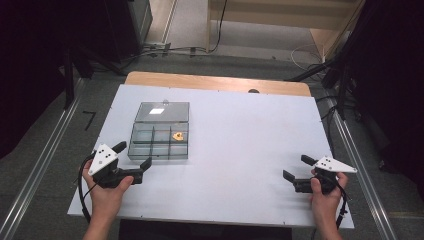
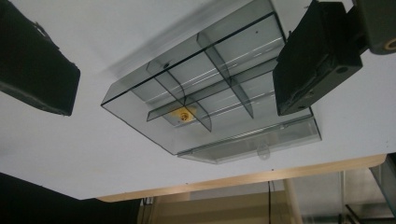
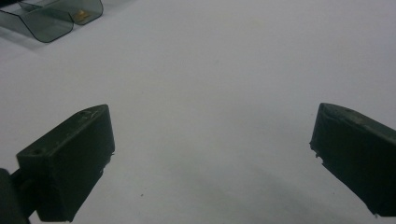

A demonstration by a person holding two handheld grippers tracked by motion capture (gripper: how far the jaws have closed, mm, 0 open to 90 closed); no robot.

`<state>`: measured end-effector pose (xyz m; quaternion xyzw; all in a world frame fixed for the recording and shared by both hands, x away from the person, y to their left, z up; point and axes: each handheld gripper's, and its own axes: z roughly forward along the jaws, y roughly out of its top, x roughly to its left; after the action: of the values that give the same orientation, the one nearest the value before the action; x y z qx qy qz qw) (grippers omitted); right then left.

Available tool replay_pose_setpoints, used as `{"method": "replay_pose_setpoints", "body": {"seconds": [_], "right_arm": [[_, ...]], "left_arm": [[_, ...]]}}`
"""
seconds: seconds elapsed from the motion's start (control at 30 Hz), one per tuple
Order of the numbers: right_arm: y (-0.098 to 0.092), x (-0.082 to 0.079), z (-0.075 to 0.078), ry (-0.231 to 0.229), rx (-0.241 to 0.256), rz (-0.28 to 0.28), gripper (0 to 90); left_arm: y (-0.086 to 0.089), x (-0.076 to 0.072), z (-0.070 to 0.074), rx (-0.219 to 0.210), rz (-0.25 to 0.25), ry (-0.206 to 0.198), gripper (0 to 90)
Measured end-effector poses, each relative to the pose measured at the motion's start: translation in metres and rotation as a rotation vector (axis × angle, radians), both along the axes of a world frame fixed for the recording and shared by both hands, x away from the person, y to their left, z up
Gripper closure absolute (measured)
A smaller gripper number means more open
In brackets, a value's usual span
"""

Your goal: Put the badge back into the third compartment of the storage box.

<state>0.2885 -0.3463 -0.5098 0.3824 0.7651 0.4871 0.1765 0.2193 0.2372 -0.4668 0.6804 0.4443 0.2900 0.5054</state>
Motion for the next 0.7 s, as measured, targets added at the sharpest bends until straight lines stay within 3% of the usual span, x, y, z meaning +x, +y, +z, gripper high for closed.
{"method": "replay_pose_setpoints", "body": {"seconds": [0.37, 0.7], "right_arm": [[-0.001, 0.0, 0.0, -0.001, 0.004, 0.005, 0.0], [-0.001, 0.0, 0.0, -0.001, 0.004, 0.007, 0.0]], "left_arm": [[0.02, -0.005, -0.008, -0.032, 0.055, -0.007, 0.9], [0.037, -0.004, -0.017, -0.075, 0.055, -0.018, 0.0]]}}
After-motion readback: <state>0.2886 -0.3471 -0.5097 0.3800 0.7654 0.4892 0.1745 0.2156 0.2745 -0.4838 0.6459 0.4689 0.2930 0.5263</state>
